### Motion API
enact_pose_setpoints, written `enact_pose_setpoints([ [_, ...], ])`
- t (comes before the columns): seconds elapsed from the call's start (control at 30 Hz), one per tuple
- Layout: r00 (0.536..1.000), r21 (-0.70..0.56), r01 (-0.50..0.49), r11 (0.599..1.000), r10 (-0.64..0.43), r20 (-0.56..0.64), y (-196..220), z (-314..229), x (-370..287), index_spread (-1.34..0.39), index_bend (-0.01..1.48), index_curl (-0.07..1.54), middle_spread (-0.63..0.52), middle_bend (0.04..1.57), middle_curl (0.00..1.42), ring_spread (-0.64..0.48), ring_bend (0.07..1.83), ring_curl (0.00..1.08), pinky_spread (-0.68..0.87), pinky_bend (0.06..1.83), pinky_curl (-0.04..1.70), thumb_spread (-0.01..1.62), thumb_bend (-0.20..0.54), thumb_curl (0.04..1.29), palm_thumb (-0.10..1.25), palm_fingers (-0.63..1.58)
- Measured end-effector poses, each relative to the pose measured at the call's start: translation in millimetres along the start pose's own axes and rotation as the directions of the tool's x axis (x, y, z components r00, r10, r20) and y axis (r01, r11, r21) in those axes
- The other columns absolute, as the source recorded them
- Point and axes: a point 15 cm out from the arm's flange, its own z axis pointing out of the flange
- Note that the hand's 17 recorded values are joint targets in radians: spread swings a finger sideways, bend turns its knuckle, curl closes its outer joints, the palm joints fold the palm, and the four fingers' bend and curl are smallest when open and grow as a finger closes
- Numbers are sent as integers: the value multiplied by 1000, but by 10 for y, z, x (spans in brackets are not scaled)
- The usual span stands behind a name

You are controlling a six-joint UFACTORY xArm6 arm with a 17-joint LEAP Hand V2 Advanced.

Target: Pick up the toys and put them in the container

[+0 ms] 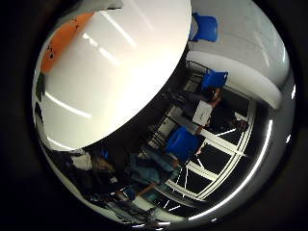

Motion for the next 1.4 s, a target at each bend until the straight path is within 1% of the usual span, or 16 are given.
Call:
enact_pose_setpoints([
  [0.1,1000,10,9,1000,-9,-2,-105,-6,-51,-463,176,337,-58,212,349,62,443,245,308,678,163,996,-24,431,798,79],
  [0.23,1000,12,20,1000,-20,-2,-243,1,-111,-462,172,322,-53,194,337,84,409,237,315,625,168,989,-24,433,801,92],
  [0.3,1000,2,17,1000,-17,-11,-249,13,-107,-461,170,315,-52,189,331,90,400,237,318,601,176,986,-23,434,804,95],
  [0.5,999,-26,27,999,-28,-29,-277,133,-111,-461,173,306,-41,183,314,94,371,237,320,554,200,983,-24,428,810,95],
  [0.77,999,-32,25,999,-26,-39,-215,195,-75,-459,168,299,-37,183,299,94,359,244,318,510,231,977,-24,427,814,96],
  [1.0,1000,-34,13,999,-14,-25,-263,283,-129,-456,170,294,-37,182,295,94,349,246,319,493,253,975,-24,431,819,97],
  [1.2,1000,-44,22,999,-22,-8,-384,423,-234,-459,177,297,-37,179,290,94,347,248,317,478,264,972,-24,431,826,100],
  [1.27,1000,-47,20,999,-21,-10,-385,433,-238,-465,194,308,-48,184,290,94,334,244,316,456,260,971,-24,429,827,125],
  [1.4,1000,-44,25,999,-25,-13,-416,415,-242,-474,193,324,-116,225,311,35,341,241,322,352,236,964,-24,430,839,287],
])
